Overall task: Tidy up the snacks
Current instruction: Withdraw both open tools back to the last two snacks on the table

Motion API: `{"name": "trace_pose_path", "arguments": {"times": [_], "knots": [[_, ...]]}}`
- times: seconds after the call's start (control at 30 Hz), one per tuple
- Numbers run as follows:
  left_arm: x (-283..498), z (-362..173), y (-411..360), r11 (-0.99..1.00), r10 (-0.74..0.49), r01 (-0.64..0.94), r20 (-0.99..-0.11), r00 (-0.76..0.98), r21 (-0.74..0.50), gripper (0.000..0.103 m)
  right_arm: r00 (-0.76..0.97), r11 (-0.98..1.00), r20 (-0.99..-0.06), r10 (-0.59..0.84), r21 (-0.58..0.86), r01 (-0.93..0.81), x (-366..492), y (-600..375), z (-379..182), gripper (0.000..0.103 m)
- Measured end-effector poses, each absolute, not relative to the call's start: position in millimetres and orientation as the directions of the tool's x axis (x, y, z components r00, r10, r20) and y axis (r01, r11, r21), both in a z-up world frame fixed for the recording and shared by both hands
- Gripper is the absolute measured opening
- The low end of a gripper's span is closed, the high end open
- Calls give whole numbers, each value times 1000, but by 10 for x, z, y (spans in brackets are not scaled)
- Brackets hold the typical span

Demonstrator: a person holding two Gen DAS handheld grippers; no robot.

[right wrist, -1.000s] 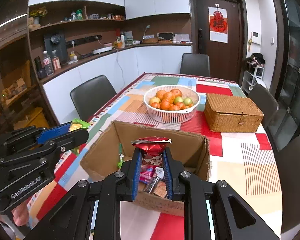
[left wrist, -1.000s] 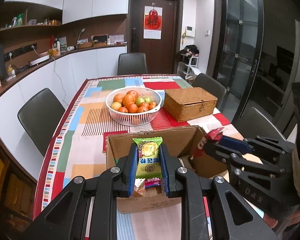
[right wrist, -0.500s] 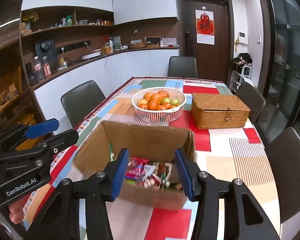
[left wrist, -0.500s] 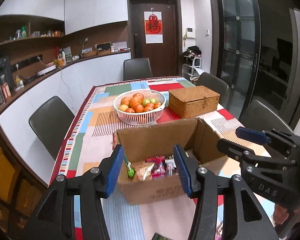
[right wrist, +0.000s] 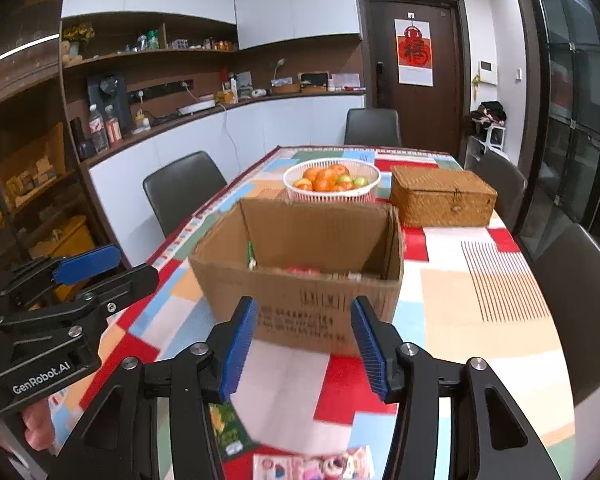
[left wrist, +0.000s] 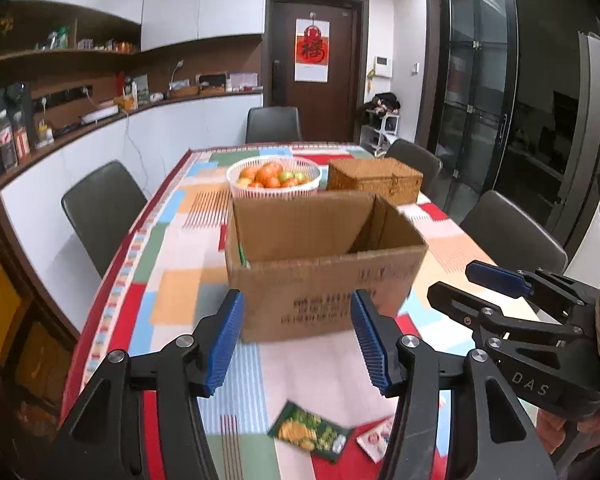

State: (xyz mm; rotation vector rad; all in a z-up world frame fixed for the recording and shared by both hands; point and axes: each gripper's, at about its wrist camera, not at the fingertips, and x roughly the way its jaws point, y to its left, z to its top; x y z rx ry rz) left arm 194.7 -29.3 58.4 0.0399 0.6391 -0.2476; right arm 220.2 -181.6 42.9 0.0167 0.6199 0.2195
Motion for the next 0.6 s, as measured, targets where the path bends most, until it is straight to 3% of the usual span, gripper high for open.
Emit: {"name": "trace_pose_path", "arguments": {"times": [0.6], "knots": [[1557,-305,-210,971,-209,223,-762,613,-87,56,668,988,-728,154,98,-121,1672,-1847,-379,52]]}}
